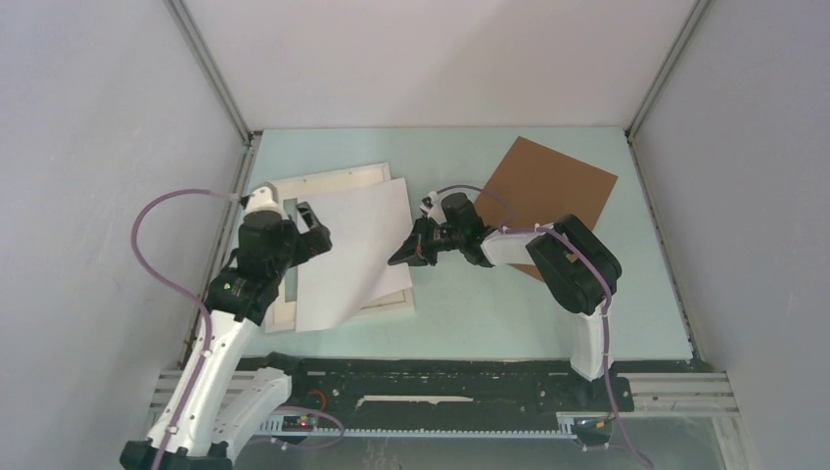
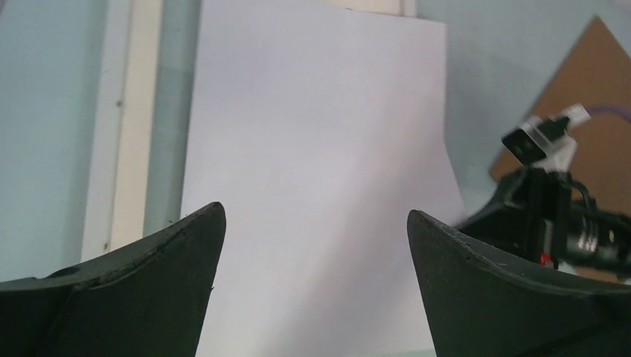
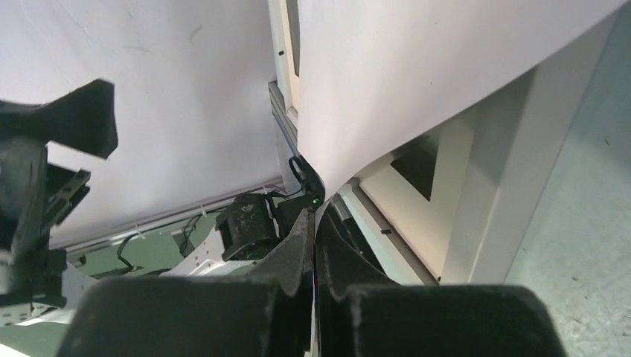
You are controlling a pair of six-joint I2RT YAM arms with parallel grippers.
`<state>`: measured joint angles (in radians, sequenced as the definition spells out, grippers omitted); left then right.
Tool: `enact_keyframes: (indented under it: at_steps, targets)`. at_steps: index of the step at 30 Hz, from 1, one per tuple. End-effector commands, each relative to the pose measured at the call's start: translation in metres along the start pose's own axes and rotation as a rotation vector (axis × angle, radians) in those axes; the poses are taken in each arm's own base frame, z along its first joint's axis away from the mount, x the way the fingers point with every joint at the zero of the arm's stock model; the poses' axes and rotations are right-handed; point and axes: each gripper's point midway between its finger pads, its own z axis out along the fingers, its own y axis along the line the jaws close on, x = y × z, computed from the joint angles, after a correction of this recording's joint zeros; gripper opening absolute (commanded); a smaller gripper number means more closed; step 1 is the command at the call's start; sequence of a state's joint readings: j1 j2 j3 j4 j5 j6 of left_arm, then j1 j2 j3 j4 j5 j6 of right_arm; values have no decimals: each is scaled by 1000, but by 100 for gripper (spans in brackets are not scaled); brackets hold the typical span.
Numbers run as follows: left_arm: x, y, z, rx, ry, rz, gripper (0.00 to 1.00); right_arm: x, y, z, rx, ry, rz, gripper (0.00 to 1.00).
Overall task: Put the photo into the frame
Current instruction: Turn over the photo from the photo frame.
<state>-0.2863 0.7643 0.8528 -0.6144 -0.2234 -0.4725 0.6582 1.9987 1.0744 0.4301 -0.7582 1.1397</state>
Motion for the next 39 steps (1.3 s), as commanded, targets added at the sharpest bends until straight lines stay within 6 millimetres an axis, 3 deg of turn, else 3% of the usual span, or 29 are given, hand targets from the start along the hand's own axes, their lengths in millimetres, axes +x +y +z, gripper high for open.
enact_keyframes:
  at_steps: [1,5,9,16,26,31,32,35,37,39]
  targets:
    - [-4,23,0,-39,7,-169,100,-1,17,-2,-27,11,-138,0]
    - [1,42,10,-80,24,-221,100,20,47,-18,-90,70,-196,0]
    - [0,60,19,-124,45,-274,100,39,51,-28,-104,132,-183,0]
    - [-6,68,32,-107,44,-341,100,42,66,-33,-189,120,-228,0]
    - [9,72,37,-93,68,-341,100,41,68,-23,-296,129,-439,0]
    - [13,72,39,-87,75,-340,100,37,46,-19,-226,126,-463,0]
    - [14,72,39,-84,79,-341,100,35,33,-18,-159,130,-413,2]
    - [21,73,43,-81,90,-345,100,29,20,-18,-86,134,-302,35]
    - [28,76,48,-93,109,-356,100,25,16,-17,-44,125,-253,50]
    - [33,76,52,-86,121,-370,100,22,10,-11,-17,148,-233,56]
